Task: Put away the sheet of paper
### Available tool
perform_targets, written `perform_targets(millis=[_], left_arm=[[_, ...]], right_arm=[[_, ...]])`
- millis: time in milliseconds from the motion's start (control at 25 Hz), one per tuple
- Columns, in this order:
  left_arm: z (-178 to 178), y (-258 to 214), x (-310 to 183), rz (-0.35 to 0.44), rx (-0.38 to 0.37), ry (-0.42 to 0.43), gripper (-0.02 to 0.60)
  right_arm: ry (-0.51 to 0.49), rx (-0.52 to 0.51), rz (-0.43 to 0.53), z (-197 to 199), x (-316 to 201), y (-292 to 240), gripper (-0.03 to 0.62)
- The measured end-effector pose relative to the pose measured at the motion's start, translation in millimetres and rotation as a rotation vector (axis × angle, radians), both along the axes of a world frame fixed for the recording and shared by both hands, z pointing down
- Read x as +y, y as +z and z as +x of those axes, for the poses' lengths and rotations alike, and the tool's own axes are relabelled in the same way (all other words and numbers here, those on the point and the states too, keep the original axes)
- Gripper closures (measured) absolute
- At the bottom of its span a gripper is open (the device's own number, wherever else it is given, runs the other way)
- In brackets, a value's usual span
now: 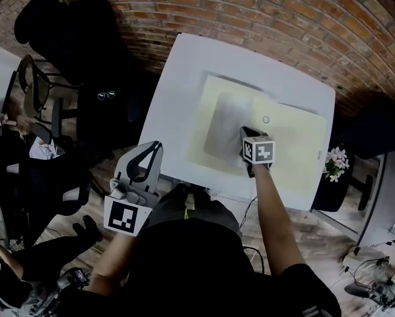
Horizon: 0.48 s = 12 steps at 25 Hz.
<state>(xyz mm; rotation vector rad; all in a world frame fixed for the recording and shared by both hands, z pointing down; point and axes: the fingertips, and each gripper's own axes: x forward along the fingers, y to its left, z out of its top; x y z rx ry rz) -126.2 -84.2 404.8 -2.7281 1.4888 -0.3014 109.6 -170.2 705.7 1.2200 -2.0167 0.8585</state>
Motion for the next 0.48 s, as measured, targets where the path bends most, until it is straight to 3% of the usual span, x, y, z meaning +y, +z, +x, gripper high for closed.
perform_targets(millis=[40,200,480], left_arm=[[0,0,1,0.001,0.000,0.000,0.551],[1,1,3,-0.001,0.005,0.007,0.551],[10,-2,4,0.008,0.016,0.038,0.551]], right_arm=[[-0.008,-0.003,0.000,0,0,0,0.568],[-0.016,-0.014,-0.010,5,4,-3,0.397],[0.056,0.062,0.063,44,10,-20,0.381]])
